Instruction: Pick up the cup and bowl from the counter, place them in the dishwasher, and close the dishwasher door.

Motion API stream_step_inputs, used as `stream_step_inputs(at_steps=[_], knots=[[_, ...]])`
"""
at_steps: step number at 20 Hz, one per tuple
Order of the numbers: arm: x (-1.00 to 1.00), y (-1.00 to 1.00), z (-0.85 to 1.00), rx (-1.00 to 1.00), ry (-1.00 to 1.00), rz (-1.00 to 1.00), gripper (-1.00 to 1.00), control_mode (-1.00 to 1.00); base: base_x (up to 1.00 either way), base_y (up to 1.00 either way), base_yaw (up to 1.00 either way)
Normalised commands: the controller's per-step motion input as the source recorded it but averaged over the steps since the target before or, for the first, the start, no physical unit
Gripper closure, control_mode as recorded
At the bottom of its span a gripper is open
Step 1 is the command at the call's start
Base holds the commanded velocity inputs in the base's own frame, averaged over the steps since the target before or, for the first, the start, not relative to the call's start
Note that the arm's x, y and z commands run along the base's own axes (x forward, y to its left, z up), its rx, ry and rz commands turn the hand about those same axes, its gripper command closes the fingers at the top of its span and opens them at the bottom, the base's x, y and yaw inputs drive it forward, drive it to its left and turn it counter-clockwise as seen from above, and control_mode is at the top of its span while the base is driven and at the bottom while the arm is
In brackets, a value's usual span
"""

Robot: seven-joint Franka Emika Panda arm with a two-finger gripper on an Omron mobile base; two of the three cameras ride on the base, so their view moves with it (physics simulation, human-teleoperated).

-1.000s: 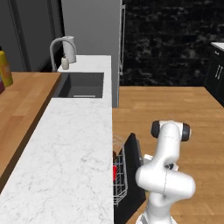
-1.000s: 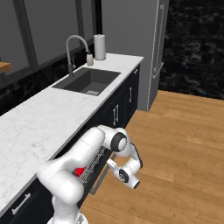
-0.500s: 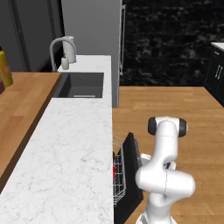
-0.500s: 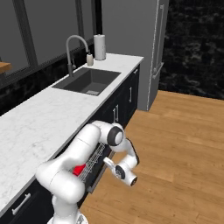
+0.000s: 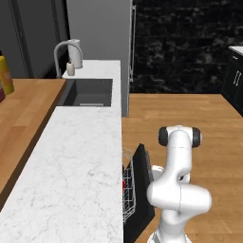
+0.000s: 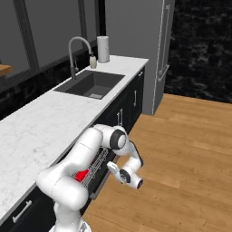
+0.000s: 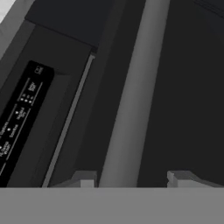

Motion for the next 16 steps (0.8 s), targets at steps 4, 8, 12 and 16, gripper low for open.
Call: stream_step_inputs(at_steps=[4, 8, 12, 16], knots=[[-0.06, 1.0, -0.86, 0.17, -0.21, 0.06, -1.0, -1.0, 0.0, 0.0, 0.0], [-0.12, 1.0, -0.41, 0.0, -0.11, 0.0, -1.0, -1.0, 0.0, 0.0, 0.0], [-0.19, 1.0, -0.79, 0.0, -0.03, 0.0, -1.0, -1.0, 0.0, 0.0, 0.0], [-0.23, 1.0, -0.98, 0.01, -0.08, 0.0, -1.0, -1.0, 0.0, 0.0, 0.0]])
